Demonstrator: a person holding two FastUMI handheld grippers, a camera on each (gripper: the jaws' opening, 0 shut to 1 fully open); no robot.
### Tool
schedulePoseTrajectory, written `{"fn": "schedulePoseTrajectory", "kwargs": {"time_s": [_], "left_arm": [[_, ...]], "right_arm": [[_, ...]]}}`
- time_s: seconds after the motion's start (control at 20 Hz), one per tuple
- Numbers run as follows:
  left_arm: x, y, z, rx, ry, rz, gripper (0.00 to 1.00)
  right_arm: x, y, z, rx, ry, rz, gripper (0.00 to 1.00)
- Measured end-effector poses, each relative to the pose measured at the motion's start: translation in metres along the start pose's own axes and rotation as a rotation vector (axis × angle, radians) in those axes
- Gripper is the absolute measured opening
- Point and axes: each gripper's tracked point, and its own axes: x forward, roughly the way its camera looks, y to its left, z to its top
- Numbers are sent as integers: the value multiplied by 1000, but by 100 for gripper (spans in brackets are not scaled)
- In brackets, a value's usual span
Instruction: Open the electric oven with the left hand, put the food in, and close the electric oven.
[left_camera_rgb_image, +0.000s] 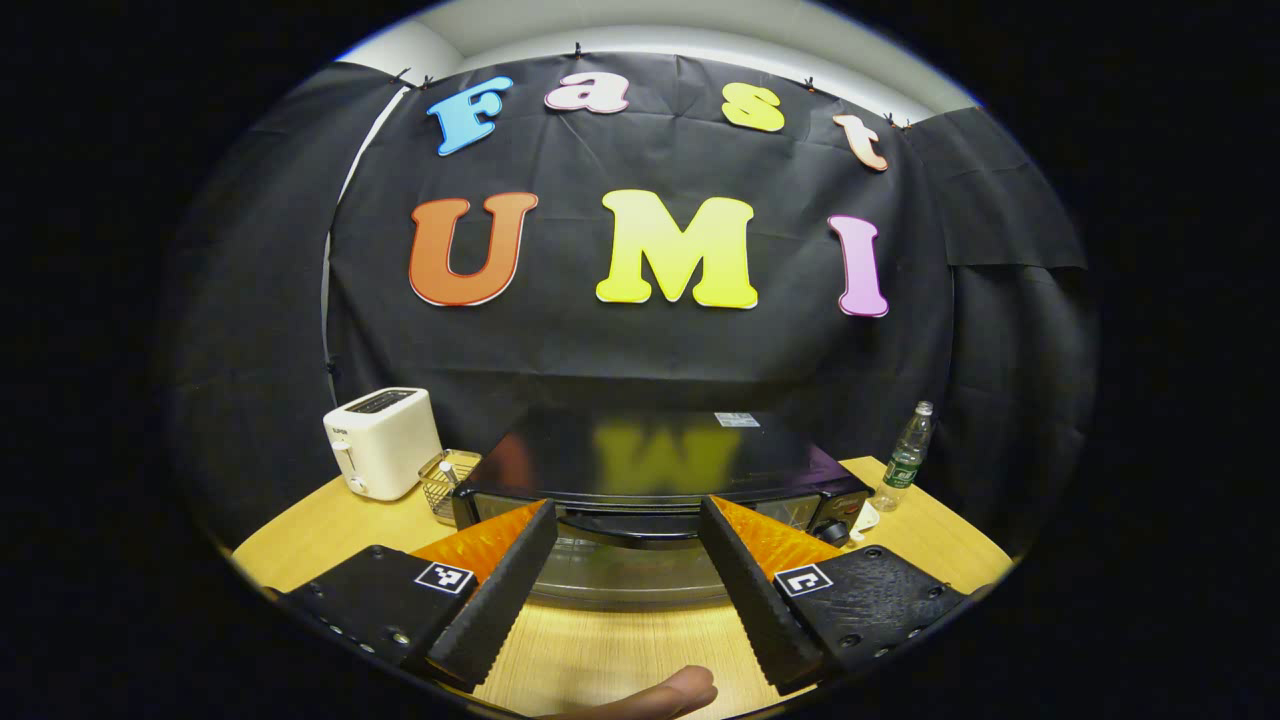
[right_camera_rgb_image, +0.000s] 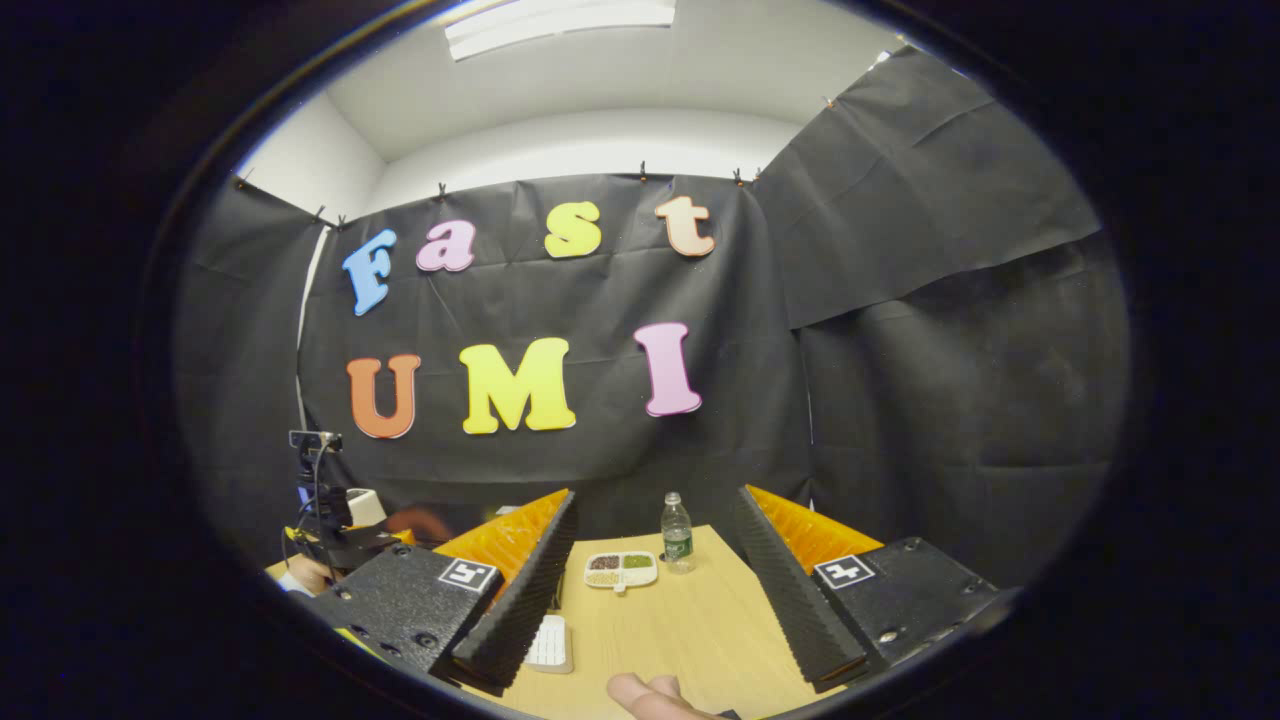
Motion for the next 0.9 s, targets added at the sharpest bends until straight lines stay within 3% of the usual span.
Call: {"fn": "schedulePoseTrajectory", "kwargs": {"time_s": [0.05, 0.3, 0.5, 0.7, 0.9], "left_arm": [[-9, -1, 8, 8, -18, -1, 94], [-63, -6, 40, 26, -66, -12, 93], [-121, -1, 71, 52, -102, 34, 94], [-179, -14, 97, 34, -161, 9, 93], [-226, -10, 103, 49, -184, 42, 93]], "right_arm": [[-4, 2, 1, 0, -3, 4, 100], [-25, 10, 7, -1, -16, 20, 100], [-40, 16, 9, -12, -24, 27, 100], [-50, 17, 9, -47, -29, 13, 100], [-58, 24, 6, -79, -26, 26, 100]]}}
